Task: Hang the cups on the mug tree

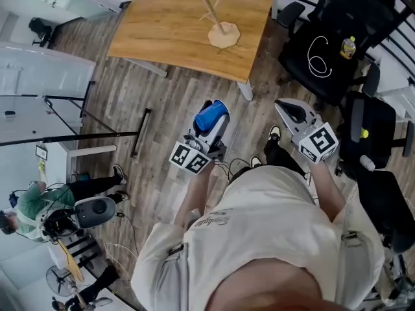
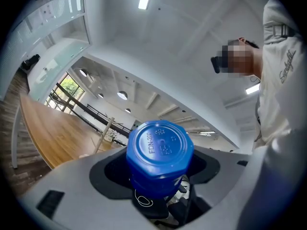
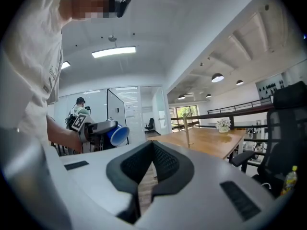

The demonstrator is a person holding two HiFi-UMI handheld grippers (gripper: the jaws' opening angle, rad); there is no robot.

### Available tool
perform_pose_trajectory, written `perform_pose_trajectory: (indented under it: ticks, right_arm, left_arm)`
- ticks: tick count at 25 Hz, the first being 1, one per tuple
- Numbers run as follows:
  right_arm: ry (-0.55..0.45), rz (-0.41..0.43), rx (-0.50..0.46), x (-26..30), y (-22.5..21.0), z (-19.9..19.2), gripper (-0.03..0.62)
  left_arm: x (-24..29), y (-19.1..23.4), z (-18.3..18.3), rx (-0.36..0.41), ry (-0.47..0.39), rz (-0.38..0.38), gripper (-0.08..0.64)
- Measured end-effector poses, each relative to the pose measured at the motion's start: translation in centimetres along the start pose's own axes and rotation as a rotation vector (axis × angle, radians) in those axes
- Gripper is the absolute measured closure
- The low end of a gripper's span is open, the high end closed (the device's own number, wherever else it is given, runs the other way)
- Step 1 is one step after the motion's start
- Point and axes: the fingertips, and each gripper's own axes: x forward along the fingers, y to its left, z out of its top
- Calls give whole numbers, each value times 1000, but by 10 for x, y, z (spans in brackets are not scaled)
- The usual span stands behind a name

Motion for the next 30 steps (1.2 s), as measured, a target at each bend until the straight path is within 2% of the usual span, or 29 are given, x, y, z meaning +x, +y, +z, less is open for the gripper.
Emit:
perform_pose_trajectory:
  ticks: [6,12,17,22,30]
  right_arm:
    - [-46,39,33,25,-45,13,597]
    - [-37,127,-15,52,-70,20,597]
    - [-14,195,-43,75,-80,13,597]
    - [4,192,-5,84,-87,12,597]
    - [52,174,-11,138,-114,7,597]
  left_arm:
    - [35,21,19,23,-35,53,247]
    - [57,36,28,19,-84,102,247]
    - [74,53,37,54,-107,122,247]
    - [83,64,45,57,-81,117,247]
    - [119,117,53,74,-75,68,247]
